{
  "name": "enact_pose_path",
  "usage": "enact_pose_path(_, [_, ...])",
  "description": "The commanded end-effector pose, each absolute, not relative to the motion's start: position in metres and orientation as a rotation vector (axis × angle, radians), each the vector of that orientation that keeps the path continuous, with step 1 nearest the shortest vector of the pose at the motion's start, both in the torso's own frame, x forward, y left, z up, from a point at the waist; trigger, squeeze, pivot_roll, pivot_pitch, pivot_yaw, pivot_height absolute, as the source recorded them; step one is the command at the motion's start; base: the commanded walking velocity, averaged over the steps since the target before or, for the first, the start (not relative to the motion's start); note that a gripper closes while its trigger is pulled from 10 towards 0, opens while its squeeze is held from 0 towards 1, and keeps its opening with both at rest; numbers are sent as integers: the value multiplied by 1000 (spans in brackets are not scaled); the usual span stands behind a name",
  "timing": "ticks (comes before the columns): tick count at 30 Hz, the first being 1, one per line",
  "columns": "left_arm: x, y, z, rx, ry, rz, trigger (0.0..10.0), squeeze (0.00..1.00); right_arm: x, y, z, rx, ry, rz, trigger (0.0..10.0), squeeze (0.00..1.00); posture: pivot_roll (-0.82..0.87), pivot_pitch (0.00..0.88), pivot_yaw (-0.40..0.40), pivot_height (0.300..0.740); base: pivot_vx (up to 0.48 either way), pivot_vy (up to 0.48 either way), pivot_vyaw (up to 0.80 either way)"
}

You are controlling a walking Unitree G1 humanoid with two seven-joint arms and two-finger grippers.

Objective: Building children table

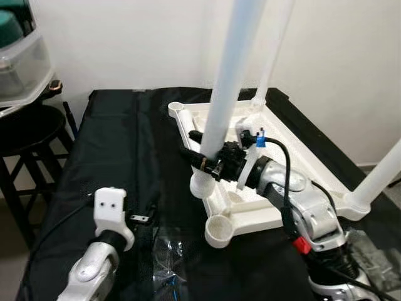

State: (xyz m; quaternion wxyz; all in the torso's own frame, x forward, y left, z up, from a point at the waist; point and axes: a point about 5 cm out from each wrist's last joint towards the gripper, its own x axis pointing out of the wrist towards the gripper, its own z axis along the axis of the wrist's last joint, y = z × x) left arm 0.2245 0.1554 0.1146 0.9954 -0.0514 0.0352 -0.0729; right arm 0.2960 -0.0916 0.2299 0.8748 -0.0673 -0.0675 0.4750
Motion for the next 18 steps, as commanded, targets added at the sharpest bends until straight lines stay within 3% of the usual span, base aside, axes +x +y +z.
enact_pose_path(1, [223,151,114,-97,81,-174,10000,0,299,-99,236,-142,-150,969,10000,0,-16,26,-67,740,0,0,0])
enact_pose_path(8, [221,146,113,-78,108,-241,10000,0,306,-102,243,-108,-134,928,10000,0,-18,63,-64,740,0,0,0])
enact_pose_path(10, [214,135,113,-14,129,-428,10000,0,297,-104,247,-106,-88,1153,10000,0,-31,122,-67,740,0,0,0])
enact_pose_path(16, [212,132,116,18,127,-517,10000,0,298,-121,251,-102,-58,1313,10000,0,-34,160,-71,740,0,0,0])
enact_pose_path(18, [218,138,123,23,112,-505,10000,0,307,-136,258,-179,-75,1397,10000,0,-41,186,-82,740,0,0,0])
